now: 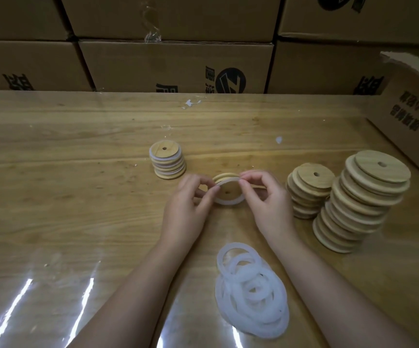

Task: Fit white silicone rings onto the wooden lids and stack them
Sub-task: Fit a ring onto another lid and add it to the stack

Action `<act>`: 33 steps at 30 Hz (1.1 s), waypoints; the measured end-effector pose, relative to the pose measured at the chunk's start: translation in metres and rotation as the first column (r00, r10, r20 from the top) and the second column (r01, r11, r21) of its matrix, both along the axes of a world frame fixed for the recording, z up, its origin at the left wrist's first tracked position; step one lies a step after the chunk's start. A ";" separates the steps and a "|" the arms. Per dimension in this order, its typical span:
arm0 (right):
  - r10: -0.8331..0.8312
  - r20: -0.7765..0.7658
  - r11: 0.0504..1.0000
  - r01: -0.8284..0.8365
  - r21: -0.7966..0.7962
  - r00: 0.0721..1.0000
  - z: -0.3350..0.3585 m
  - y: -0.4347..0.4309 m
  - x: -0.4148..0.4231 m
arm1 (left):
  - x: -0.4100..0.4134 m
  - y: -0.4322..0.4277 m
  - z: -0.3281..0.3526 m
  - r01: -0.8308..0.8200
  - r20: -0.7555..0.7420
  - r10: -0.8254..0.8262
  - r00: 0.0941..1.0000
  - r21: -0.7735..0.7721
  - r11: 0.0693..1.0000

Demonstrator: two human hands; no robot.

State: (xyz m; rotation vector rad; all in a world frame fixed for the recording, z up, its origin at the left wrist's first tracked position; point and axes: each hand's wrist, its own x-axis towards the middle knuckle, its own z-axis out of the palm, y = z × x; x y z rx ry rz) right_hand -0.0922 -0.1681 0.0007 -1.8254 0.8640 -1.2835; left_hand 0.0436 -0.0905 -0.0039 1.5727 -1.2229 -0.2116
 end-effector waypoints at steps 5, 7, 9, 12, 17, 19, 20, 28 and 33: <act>0.008 0.001 0.999 -0.008 0.048 1.000 0.001 0.000 0.000 | 0.000 0.000 -0.002 -0.034 -0.091 0.036 0.995 0.027 0.999; 0.013 0.006 0.997 -0.013 0.071 1.000 0.001 0.000 0.000 | 0.000 0.000 -0.002 -0.049 -0.093 0.052 0.994 0.030 0.998; 0.021 0.010 0.995 -0.022 0.098 1.000 0.000 0.000 0.000 | 0.000 0.001 -0.002 -0.065 -0.053 0.065 0.996 0.018 0.998; 0.016 0.003 0.995 -0.016 0.099 1.000 0.000 0.000 0.000 | -0.001 0.000 0.000 -0.070 -0.046 0.071 0.996 0.020 0.997; 0.015 -0.001 0.996 -0.015 0.093 1.000 0.000 0.000 0.001 | 0.000 -0.001 -0.001 -0.083 -0.014 0.083 0.996 0.020 0.996; 0.018 -0.003 0.996 -0.018 0.087 1.000 0.001 0.000 0.001 | 0.000 -0.001 0.000 -0.084 -0.019 0.084 0.996 0.019 0.996; 0.019 -0.002 0.996 -0.019 0.087 1.000 0.001 0.000 0.001 | 0.000 -0.001 0.000 -0.084 -0.022 0.085 0.996 0.021 0.996; 0.020 0.001 0.995 -0.020 0.097 1.000 0.001 0.000 0.001 | -0.001 -0.002 0.001 -0.086 -0.023 0.087 0.996 0.041 0.995; 0.038 0.011 0.989 -0.039 0.144 0.999 0.000 -0.002 0.001 | -0.001 -0.001 0.003 -0.101 -0.007 0.102 0.995 0.050 0.994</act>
